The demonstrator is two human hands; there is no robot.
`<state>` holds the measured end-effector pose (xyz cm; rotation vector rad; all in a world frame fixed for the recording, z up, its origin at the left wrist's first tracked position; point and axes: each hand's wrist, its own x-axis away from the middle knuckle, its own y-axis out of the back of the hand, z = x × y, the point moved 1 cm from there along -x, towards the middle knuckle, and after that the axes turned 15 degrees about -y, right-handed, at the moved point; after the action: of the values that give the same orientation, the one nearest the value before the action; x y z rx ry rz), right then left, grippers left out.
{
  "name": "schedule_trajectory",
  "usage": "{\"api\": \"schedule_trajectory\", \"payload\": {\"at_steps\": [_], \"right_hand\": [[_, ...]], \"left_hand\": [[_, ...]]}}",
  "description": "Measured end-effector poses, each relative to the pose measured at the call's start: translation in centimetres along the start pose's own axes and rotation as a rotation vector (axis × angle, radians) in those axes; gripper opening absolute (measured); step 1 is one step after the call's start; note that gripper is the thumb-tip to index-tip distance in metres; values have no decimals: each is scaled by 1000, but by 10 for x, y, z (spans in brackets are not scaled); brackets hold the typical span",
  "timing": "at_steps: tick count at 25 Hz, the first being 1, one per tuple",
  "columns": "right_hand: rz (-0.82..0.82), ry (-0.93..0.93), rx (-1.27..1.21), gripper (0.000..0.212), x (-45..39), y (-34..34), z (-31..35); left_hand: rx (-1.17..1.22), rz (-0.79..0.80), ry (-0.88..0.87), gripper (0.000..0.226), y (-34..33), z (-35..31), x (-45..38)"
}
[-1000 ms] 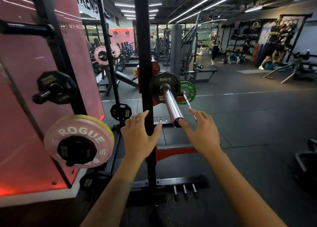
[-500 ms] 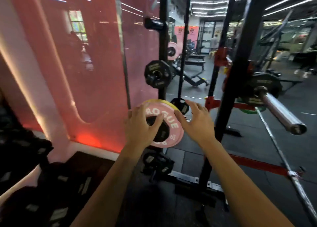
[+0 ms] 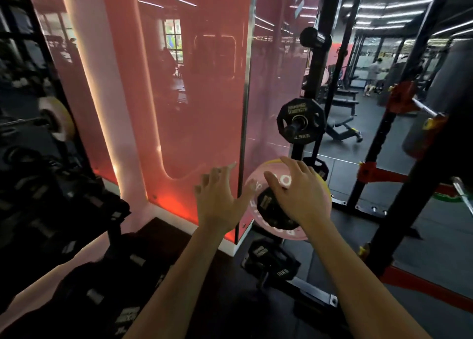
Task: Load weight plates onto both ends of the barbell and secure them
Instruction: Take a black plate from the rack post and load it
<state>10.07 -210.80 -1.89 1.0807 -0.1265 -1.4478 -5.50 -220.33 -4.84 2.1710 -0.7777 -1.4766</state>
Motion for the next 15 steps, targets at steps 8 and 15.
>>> {"api": "schedule_trajectory", "payload": {"at_steps": [8,15], "right_hand": [[-56,-67,-30,59,-116,-33,-56],[-116,-199,-63,60,-213,-64,-116]], "left_hand": [[122,15,-67,61,-99,-5,-113],[156,9,-9,72,-189,25,-184]]}}
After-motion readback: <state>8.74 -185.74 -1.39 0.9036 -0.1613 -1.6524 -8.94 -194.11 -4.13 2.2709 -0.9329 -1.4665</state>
